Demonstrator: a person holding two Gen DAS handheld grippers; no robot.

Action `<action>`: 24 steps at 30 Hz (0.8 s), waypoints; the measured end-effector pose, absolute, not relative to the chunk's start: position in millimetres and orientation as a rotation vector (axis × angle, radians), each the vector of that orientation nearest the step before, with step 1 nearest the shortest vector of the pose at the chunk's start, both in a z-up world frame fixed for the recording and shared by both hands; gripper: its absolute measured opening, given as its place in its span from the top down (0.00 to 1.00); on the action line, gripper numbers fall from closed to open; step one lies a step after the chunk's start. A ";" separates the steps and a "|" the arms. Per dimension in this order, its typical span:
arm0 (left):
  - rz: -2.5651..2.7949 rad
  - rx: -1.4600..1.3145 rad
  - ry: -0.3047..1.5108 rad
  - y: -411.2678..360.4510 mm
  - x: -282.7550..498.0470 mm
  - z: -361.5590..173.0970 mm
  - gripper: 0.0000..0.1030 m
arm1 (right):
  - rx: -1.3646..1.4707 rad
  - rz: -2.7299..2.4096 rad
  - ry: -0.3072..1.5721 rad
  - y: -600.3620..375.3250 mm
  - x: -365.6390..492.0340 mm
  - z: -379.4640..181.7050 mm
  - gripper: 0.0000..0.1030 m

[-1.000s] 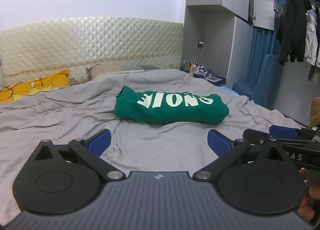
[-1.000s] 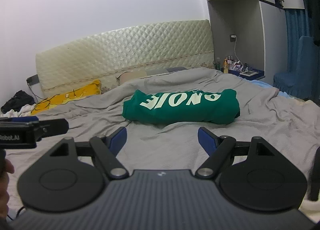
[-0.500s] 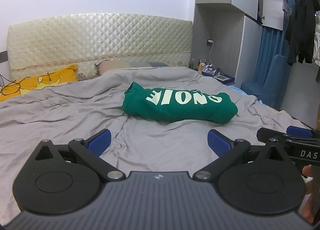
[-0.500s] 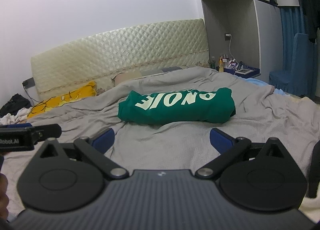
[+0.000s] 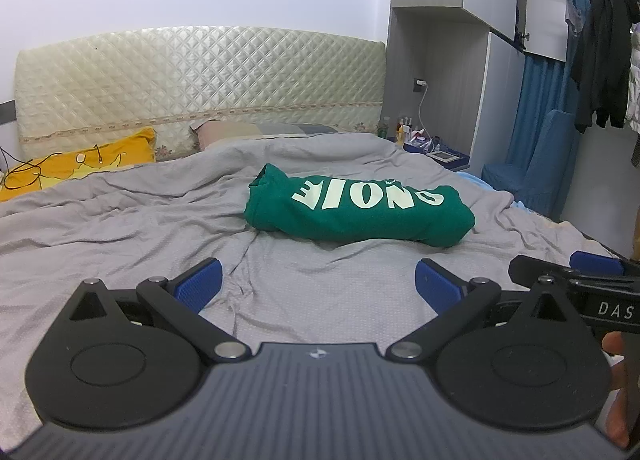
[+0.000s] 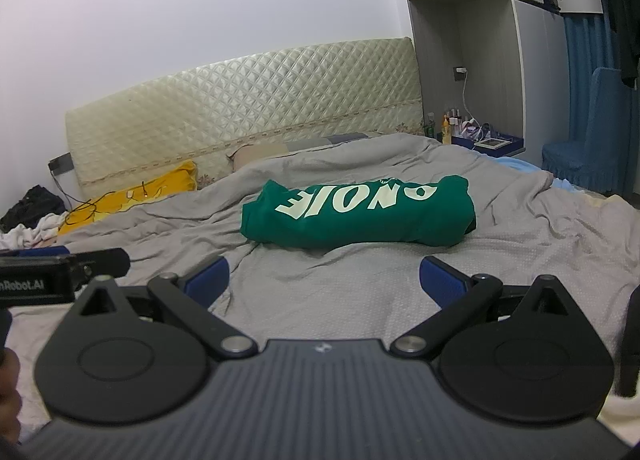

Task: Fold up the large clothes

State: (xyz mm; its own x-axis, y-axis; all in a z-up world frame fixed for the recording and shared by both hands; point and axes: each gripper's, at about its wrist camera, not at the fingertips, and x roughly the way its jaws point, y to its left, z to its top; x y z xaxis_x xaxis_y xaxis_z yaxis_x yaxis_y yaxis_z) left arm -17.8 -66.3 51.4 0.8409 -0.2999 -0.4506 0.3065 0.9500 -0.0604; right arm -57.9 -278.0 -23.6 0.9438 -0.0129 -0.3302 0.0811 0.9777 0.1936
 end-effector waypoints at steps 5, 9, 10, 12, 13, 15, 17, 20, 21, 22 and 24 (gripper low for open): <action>-0.318 0.017 0.471 -65.1 -18.1 52.1 0.00 | 0.207 -0.043 0.335 -276.6 -56.3 -23.5 0.00; -0.319 0.015 0.470 -65.0 -18.2 52.3 0.00 | 0.205 -0.042 0.336 -275.0 -56.3 -23.7 0.00; -0.318 0.015 0.470 -65.0 -18.2 52.3 0.00 | 0.206 -0.041 0.336 -274.9 -56.3 -23.7 0.00; -0.320 0.016 0.469 -64.8 -18.4 52.3 0.00 | 0.205 -0.041 0.336 -275.1 -56.6 -23.6 0.00; -0.320 0.016 0.470 -64.8 -18.3 52.3 0.00 | 0.205 -0.041 0.336 -274.8 -56.3 -23.7 0.00; -0.319 0.014 0.470 -64.8 -18.4 52.3 0.00 | 0.205 -0.041 0.336 -274.5 -56.3 -23.8 0.00; -0.319 0.014 0.470 -64.6 -18.3 52.2 0.00 | 0.204 -0.042 0.335 -274.4 -56.7 -23.8 0.00; -0.320 0.015 0.469 -63.7 -18.4 52.0 0.00 | 0.204 -0.041 0.335 -274.8 -56.2 -23.8 0.00; -0.320 0.013 0.468 -63.9 -18.7 52.6 0.00 | 0.204 -0.040 0.335 -274.3 -56.1 -23.9 0.00; -0.320 0.012 0.468 -64.1 -18.8 52.9 0.00 | 0.202 -0.040 0.335 -274.3 -55.9 -23.9 0.00; -0.319 0.015 0.468 -64.0 -18.8 52.8 0.00 | 0.203 -0.040 0.335 -274.7 -56.1 -23.8 0.00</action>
